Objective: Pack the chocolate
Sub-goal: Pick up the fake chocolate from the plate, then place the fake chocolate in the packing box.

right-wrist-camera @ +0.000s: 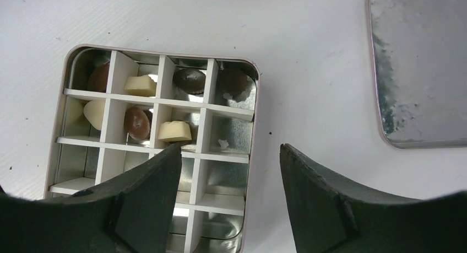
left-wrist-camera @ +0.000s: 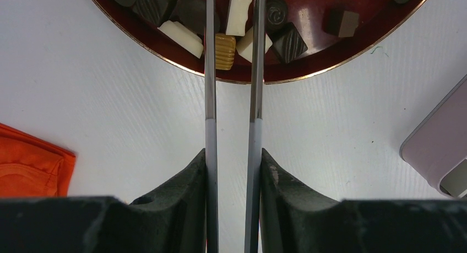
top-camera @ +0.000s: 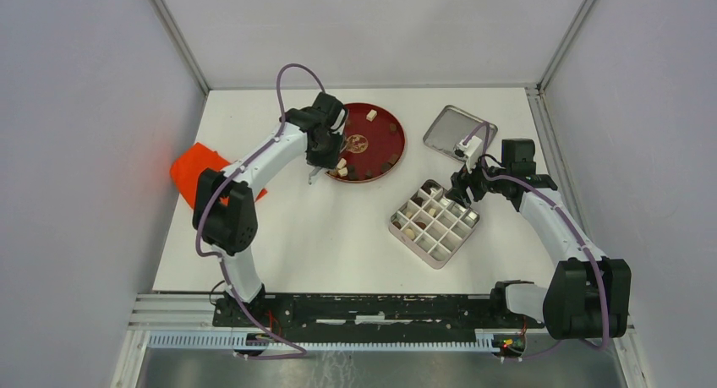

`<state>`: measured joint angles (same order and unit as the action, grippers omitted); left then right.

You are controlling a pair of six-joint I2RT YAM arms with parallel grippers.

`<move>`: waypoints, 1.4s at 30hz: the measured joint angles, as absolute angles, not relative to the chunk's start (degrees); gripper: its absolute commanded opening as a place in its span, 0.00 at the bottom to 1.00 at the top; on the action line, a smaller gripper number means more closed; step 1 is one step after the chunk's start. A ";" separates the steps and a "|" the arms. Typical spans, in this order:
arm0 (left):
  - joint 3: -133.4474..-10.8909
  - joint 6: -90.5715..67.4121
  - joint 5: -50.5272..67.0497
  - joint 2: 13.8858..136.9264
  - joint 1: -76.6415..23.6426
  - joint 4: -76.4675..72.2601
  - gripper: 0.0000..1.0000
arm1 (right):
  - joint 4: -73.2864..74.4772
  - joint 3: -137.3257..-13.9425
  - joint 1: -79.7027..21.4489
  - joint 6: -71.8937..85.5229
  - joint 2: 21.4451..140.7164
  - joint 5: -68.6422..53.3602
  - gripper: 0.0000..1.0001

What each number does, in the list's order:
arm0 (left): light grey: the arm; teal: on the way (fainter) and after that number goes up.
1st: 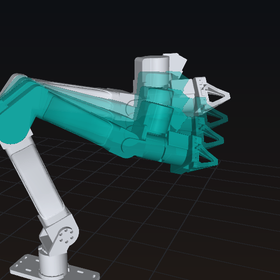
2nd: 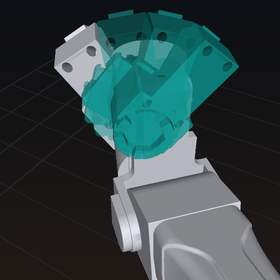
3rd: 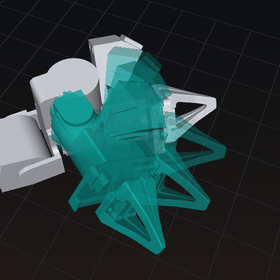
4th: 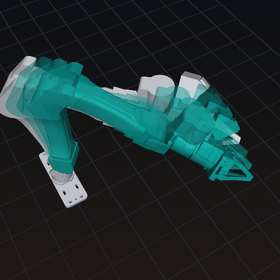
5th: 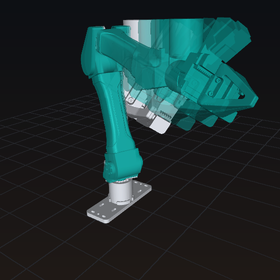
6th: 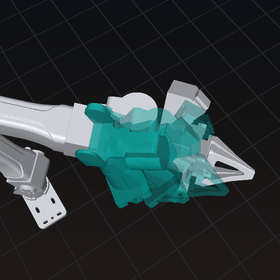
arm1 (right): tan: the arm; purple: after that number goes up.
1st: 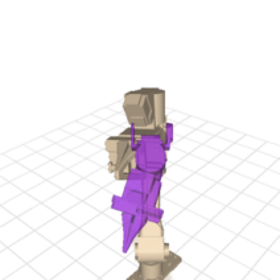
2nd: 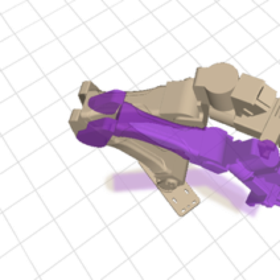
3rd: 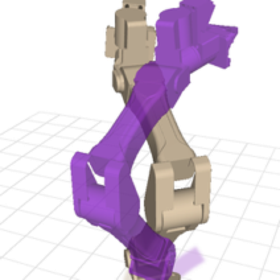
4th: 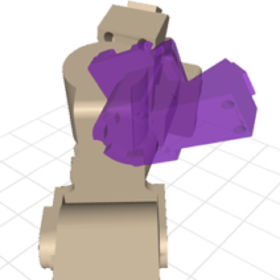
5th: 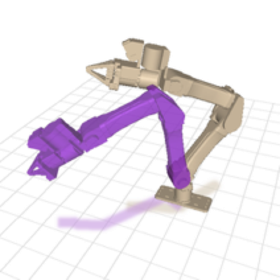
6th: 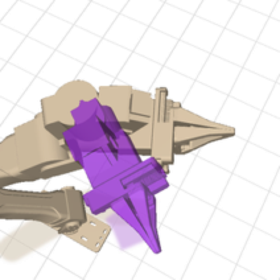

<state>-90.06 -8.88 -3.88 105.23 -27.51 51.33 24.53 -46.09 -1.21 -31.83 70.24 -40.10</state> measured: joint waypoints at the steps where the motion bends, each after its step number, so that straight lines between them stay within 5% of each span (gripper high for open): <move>1: -90.06 -8.88 -3.86 105.01 -27.51 51.13 0.02 | 24.53 -46.09 -1.21 -31.83 70.24 -40.10 0.72; 11: -88.12 -9.78 1.21 100.64 -27.51 46.83 0.02 | 24.47 -46.09 -1.21 -31.79 70.24 -40.07 0.72; 22: -70.74 -17.32 16.49 85.23 -28.99 31.05 0.02 | 21.15 -44.31 3.38 -28.53 69.80 -37.01 0.71; 42: -62.43 -26.48 13.08 87.22 -53.89 12.05 0.02 | 13.58 -41.39 9.82 -20.60 66.81 -28.45 0.72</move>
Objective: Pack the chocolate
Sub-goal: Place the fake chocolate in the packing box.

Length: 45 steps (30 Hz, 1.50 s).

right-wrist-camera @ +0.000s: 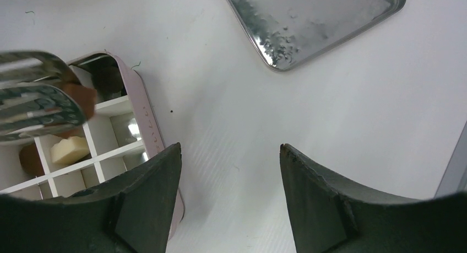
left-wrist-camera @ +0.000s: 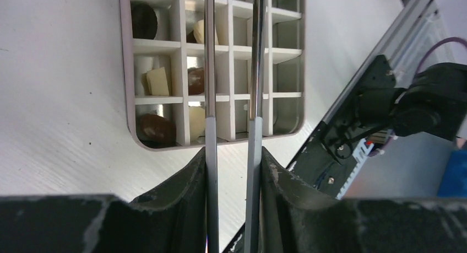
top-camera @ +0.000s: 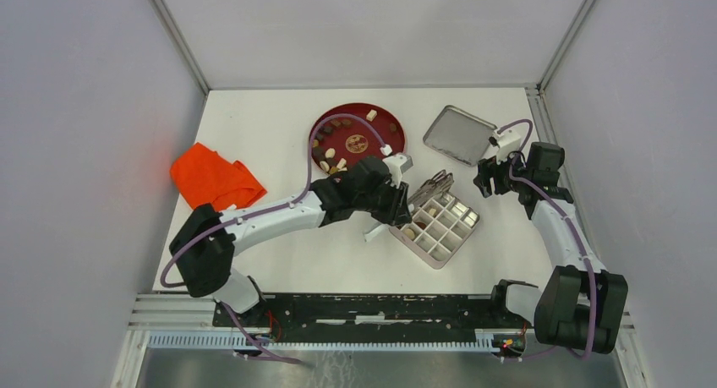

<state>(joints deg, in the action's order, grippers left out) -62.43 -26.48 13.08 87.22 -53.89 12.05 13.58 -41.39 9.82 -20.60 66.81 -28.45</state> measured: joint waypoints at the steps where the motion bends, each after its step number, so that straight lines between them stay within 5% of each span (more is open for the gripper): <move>1: -62.70 -26.50 12.05 88.53 -54.63 12.21 0.02 | 13.56 -41.39 9.82 -20.58 66.81 -28.40 0.72; 45: -70.65 -26.35 2.00 97.84 -59.90 21.02 0.36 | 13.61 -41.39 9.89 -20.80 66.81 -29.54 0.72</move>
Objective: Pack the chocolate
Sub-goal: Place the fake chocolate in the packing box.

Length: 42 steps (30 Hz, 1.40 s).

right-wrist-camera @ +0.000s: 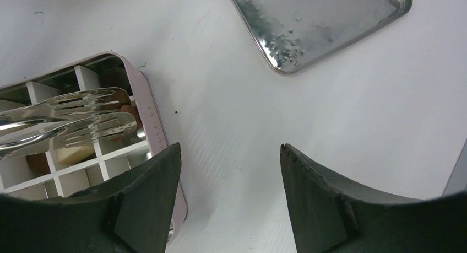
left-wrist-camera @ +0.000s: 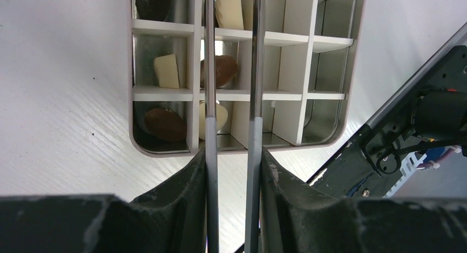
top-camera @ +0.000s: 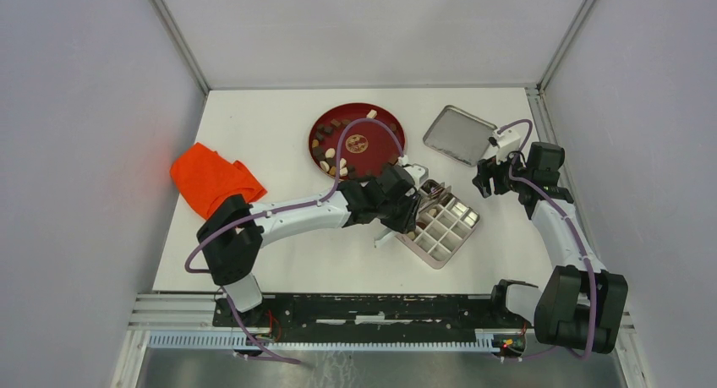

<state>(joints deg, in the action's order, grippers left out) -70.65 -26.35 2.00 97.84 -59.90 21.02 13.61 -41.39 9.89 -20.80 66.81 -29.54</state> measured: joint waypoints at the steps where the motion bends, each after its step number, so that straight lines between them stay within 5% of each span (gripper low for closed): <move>1: -70.65 -26.35 2.00 97.89 -59.90 21.02 0.36 | 13.58 -41.39 9.89 -20.80 66.81 -29.58 0.72; 18: -71.48 -26.35 2.15 97.89 -59.88 21.56 0.42 | 13.61 -41.39 9.89 -20.82 66.81 -29.78 0.72; 31: -71.53 -26.37 2.17 97.41 -59.88 22.61 0.36 | 13.63 -41.39 9.89 -20.84 66.81 -29.95 0.72; 42: -71.18 -26.35 3.68 86.28 -53.52 24.29 0.37 | 14.55 -41.39 9.89 -21.91 66.83 -32.64 0.72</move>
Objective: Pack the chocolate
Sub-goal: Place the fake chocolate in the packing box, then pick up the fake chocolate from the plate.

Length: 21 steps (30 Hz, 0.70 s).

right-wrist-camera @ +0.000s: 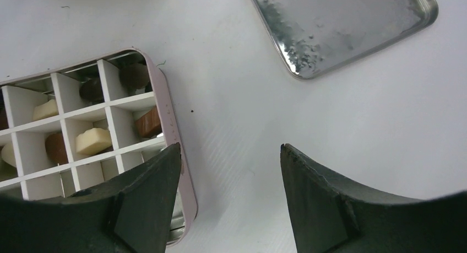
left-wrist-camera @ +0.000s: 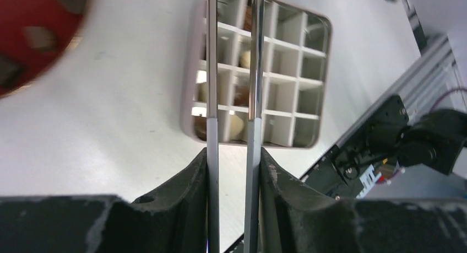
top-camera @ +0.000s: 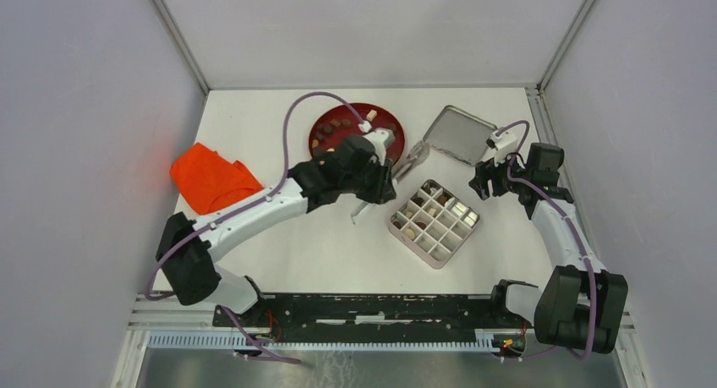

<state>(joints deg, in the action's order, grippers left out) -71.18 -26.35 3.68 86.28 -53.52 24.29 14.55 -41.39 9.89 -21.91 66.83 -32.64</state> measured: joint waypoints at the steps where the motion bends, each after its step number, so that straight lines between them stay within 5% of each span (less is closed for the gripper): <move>1: -70.87 -26.28 3.99 84.82 -50.94 24.97 0.37 | 14.79 -41.39 9.89 -22.22 66.83 -33.28 0.72; 10: -71.22 -17.50 1.72 82.28 -32.05 38.98 0.37 | 15.79 -41.39 9.87 -23.73 67.02 -36.12 0.72; 21: -77.28 -8.54 -0.34 90.85 -27.35 49.25 0.38 | 16.82 -41.39 9.87 -24.23 67.31 -37.28 0.72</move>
